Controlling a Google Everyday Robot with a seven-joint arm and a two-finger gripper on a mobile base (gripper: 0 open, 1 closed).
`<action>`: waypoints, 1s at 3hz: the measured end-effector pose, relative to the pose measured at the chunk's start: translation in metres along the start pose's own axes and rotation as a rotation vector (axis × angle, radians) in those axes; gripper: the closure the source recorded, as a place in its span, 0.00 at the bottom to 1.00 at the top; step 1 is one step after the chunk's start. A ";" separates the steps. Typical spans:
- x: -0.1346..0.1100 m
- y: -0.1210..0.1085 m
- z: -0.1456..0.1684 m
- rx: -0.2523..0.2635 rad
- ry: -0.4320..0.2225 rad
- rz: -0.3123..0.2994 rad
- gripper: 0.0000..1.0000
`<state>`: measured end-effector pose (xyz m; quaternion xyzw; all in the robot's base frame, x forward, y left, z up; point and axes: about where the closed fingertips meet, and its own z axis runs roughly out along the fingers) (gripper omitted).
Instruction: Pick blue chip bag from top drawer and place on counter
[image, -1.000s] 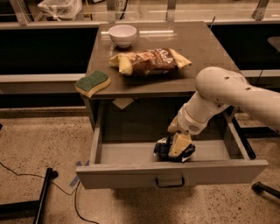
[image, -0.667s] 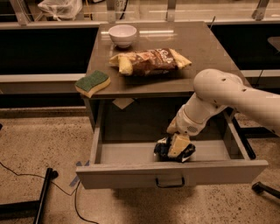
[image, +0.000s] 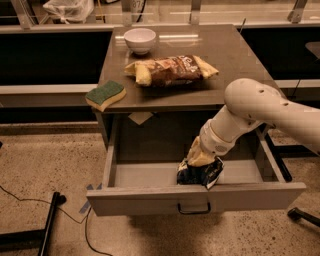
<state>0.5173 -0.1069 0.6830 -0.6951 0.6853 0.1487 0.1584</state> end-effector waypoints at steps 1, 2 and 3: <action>-0.010 0.008 -0.005 -0.018 -0.037 -0.051 1.00; -0.015 0.009 -0.023 0.001 -0.073 -0.050 1.00; -0.014 0.006 -0.078 0.049 -0.170 -0.038 1.00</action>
Offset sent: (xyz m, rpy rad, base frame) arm -0.0094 -0.0013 0.0512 0.1170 -0.0440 0.0301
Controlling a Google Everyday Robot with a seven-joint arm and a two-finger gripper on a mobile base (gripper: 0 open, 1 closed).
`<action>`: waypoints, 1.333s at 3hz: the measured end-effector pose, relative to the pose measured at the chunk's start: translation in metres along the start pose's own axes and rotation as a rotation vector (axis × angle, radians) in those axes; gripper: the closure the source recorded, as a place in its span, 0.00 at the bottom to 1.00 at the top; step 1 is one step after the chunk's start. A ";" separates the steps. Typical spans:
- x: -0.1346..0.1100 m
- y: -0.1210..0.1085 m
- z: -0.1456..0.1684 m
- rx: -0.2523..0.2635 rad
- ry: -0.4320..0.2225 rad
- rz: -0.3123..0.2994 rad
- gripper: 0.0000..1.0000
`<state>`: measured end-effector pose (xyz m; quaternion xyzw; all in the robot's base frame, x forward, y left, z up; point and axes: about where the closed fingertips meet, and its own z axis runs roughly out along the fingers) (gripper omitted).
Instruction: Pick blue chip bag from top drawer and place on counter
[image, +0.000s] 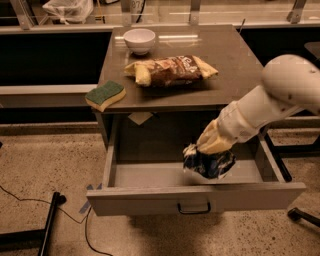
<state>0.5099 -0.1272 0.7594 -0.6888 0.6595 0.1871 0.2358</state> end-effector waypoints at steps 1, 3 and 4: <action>-0.004 -0.018 -0.059 0.030 -0.052 -0.020 1.00; 0.010 -0.073 -0.103 -0.078 0.045 -0.016 1.00; 0.032 -0.116 -0.109 -0.063 0.116 0.027 1.00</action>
Offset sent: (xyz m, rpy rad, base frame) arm 0.1191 -0.1030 0.2299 0.0008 -0.2498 0.0021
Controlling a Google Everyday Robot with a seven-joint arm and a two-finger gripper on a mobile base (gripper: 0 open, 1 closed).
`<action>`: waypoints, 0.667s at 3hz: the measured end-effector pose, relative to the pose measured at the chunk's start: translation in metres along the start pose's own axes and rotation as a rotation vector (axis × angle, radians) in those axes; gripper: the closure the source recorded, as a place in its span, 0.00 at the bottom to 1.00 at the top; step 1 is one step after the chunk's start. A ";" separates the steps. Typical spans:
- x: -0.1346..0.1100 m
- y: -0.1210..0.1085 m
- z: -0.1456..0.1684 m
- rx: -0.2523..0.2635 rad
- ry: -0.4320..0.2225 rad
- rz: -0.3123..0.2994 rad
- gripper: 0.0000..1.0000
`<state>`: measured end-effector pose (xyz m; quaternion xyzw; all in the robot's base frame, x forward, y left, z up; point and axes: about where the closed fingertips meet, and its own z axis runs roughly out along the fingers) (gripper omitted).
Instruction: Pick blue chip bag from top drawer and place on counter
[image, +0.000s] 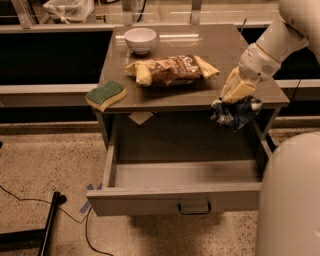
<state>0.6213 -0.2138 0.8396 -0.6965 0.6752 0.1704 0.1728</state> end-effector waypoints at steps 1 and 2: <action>0.011 -0.038 -0.036 0.137 0.049 0.001 1.00; 0.003 -0.061 -0.088 0.300 0.074 -0.036 1.00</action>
Offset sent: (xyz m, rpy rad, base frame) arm 0.1079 -0.0911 0.1783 -0.0994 -0.4402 -0.1360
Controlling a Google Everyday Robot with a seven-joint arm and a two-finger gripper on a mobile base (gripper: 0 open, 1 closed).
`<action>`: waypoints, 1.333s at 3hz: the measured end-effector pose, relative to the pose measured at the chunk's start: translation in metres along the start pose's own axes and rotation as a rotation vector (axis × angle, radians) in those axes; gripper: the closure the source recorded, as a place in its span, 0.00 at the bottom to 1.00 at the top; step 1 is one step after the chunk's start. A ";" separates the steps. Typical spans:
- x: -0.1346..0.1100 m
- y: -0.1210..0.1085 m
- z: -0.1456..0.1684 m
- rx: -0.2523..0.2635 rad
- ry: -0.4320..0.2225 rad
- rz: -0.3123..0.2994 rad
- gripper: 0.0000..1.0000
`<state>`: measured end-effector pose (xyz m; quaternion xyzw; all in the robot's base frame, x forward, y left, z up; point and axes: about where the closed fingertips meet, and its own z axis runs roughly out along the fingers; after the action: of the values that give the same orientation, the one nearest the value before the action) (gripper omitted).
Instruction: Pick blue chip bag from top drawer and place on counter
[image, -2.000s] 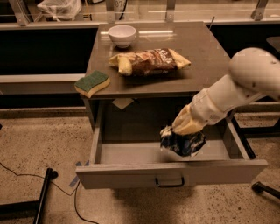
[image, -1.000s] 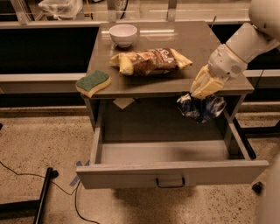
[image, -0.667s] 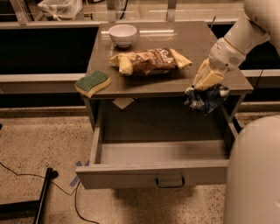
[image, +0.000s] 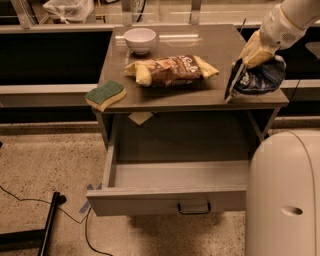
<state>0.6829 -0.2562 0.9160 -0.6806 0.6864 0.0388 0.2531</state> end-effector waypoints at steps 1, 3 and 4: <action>-0.014 -0.016 -0.032 0.089 0.012 -0.050 1.00; -0.042 -0.035 -0.037 0.135 0.038 -0.125 1.00; -0.030 -0.043 -0.022 0.137 0.061 -0.102 1.00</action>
Offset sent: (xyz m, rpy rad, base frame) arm 0.0206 -0.0038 0.1144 -0.0799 -0.1803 0.0524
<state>0.7154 -0.2404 0.9596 -0.6965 0.6594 -0.0419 0.2799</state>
